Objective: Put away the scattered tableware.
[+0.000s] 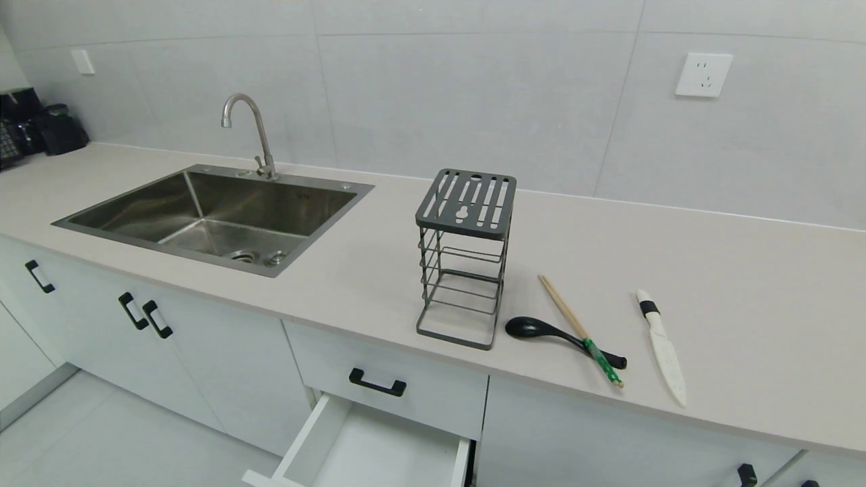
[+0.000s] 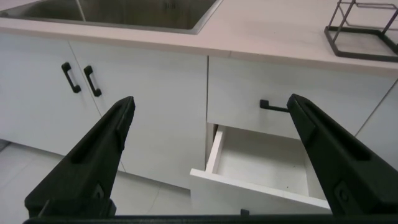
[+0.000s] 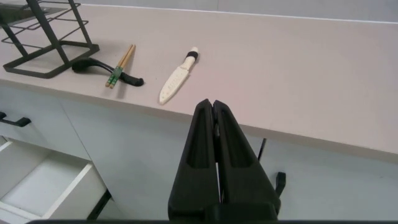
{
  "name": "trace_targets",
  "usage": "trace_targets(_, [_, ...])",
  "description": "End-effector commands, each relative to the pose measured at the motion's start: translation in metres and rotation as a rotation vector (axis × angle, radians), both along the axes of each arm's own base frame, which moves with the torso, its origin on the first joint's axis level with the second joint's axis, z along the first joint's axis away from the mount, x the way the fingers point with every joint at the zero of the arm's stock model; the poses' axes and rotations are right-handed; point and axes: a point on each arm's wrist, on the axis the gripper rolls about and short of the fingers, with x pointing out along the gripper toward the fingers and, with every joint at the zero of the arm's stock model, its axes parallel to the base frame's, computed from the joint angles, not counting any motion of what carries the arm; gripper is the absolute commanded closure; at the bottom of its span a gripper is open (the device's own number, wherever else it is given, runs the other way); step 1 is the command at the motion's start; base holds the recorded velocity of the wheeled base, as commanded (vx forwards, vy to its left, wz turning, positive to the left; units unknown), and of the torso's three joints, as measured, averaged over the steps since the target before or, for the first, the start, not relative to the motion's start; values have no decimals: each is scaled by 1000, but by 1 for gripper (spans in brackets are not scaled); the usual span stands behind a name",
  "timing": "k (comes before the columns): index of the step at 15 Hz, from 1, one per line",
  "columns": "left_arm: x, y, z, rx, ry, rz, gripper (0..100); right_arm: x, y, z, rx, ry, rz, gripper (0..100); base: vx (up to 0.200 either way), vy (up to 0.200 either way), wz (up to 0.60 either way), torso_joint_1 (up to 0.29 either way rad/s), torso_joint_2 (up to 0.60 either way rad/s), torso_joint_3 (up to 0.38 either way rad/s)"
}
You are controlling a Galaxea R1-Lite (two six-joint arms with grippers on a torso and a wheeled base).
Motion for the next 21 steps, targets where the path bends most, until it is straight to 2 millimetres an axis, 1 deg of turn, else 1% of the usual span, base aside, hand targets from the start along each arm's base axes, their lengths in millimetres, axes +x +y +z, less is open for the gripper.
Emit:
trace_targets(1, [0, 0, 0, 0, 1, 0, 0, 0, 0, 0, 0, 2, 0, 100, 0, 0, 0, 149, -261, -129])
trace_targets(4, [0, 0, 0, 0, 1, 0, 0, 0, 0, 0, 0, 1, 0, 100, 0, 0, 0, 56, -92, -43])
trace_targets(16, [0, 0, 0, 0, 1, 0, 0, 0, 0, 0, -5, 1, -4, 100, 0, 0, 0, 0, 0, 0])
trace_targets(19, [0, 0, 0, 0, 1, 0, 0, 0, 0, 0, 0, 4, -10, 100, 0, 0, 600, 1, -1, 1])
trace_targets(21, [0, 0, 0, 0, 1, 0, 0, 0, 0, 0, 0, 1, -9, 100, 0, 0, 0, 0, 0, 0])
